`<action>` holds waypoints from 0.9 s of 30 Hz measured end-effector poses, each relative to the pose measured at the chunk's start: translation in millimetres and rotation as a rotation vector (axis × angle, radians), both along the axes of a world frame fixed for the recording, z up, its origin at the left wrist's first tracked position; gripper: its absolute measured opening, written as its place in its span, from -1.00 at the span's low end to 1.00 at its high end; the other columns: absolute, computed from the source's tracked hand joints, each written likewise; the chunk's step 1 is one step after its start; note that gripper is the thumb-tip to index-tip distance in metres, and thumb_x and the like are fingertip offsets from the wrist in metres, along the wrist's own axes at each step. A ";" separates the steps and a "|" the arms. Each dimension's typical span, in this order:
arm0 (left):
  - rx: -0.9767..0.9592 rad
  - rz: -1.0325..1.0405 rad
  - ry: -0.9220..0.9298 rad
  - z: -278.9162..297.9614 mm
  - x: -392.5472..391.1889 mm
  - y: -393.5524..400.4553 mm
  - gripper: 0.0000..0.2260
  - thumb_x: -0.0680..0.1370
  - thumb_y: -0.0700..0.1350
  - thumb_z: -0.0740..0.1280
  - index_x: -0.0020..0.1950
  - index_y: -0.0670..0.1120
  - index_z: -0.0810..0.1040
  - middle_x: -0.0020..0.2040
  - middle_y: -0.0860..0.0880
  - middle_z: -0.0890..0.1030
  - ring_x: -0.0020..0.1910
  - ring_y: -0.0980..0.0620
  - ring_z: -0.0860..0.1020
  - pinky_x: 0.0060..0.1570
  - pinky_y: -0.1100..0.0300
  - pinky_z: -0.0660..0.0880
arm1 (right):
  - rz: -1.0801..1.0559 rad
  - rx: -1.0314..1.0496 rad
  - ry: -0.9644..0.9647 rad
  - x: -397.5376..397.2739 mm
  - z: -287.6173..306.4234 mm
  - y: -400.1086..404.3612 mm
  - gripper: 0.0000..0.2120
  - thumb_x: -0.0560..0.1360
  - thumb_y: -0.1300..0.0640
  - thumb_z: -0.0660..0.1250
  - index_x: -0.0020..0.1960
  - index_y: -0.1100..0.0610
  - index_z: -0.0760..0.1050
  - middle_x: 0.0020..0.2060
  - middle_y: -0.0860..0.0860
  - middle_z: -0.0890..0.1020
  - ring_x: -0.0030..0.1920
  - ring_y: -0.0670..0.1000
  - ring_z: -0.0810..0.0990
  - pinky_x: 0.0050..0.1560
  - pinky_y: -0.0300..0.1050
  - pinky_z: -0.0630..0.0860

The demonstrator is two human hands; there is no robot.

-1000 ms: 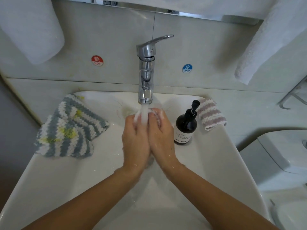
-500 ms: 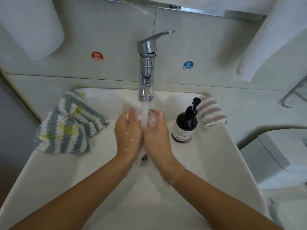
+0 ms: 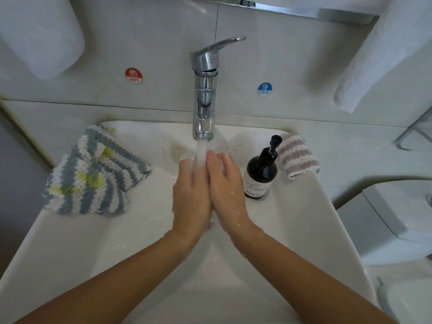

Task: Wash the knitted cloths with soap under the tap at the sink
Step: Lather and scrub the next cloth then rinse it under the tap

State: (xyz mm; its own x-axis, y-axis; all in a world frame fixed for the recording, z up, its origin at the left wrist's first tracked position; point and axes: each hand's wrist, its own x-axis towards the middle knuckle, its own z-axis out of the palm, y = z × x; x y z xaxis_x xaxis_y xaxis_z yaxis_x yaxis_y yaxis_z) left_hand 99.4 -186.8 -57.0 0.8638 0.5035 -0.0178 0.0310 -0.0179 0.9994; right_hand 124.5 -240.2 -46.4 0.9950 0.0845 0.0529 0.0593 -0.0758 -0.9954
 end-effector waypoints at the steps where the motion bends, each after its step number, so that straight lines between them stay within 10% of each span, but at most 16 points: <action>1: -0.009 0.007 -0.001 0.2 -1.1 -0.6 -0.80 0.63 0.14 0.14 -0.07 0.13 0.50 -0.20 0.19 0.63 -0.20 0.23 0.61 -0.19 0.16 0.57 | -0.008 0.006 0.007 -0.1 -0.9 1.1 -0.70 0.60 -0.04 0.22 -0.08 0.20 0.48 -0.26 0.06 0.62 -0.23 -0.02 0.61 -0.14 -0.15 0.56; 9: 0.050 0.134 0.024 -1.4 4.7 7.7 -0.67 0.59 0.04 0.29 -0.32 -0.07 0.53 -0.42 0.00 0.55 -0.43 0.17 0.50 -0.43 0.27 0.45 | -0.018 -0.189 0.111 2.2 5.5 5.9 -0.66 0.58 0.01 0.16 -0.29 0.19 0.39 -0.42 -0.02 0.46 -0.34 0.00 0.47 -0.30 -0.05 0.41; 13: 0.079 0.181 -0.010 -0.6 10.1 11.0 -0.66 0.62 0.03 0.23 -0.25 -0.16 0.52 -0.35 -0.04 0.55 -0.37 0.05 0.52 -0.34 0.12 0.48 | 0.034 -0.287 0.056 1.3 6.4 8.0 -0.72 0.60 0.01 0.21 -0.18 0.17 0.47 -0.39 -0.10 0.50 -0.40 -0.15 0.47 -0.50 -0.34 0.32; 20: 0.043 0.148 0.027 4.9 12.4 13.0 -0.82 0.61 0.09 0.23 -0.11 0.03 0.44 -0.27 0.09 0.54 -0.28 0.15 0.52 -0.17 0.08 0.50 | 0.032 -0.041 0.009 -4.1 1.1 4.5 -0.85 0.63 0.15 0.17 0.08 -0.04 0.49 -0.02 -0.09 0.65 0.00 -0.14 0.62 0.00 -0.22 0.58; 27: 0.012 -0.017 0.159 -2.4 17.7 13.2 -0.62 0.50 0.36 0.12 0.05 0.17 0.56 -0.11 0.11 0.67 -0.09 0.09 0.64 0.02 -0.07 0.59 | -0.037 0.020 -0.110 -1.3 4.5 0.7 -0.85 0.60 0.11 0.24 0.03 -0.15 0.44 0.02 -0.06 0.56 0.07 -0.08 0.55 0.08 -0.16 0.52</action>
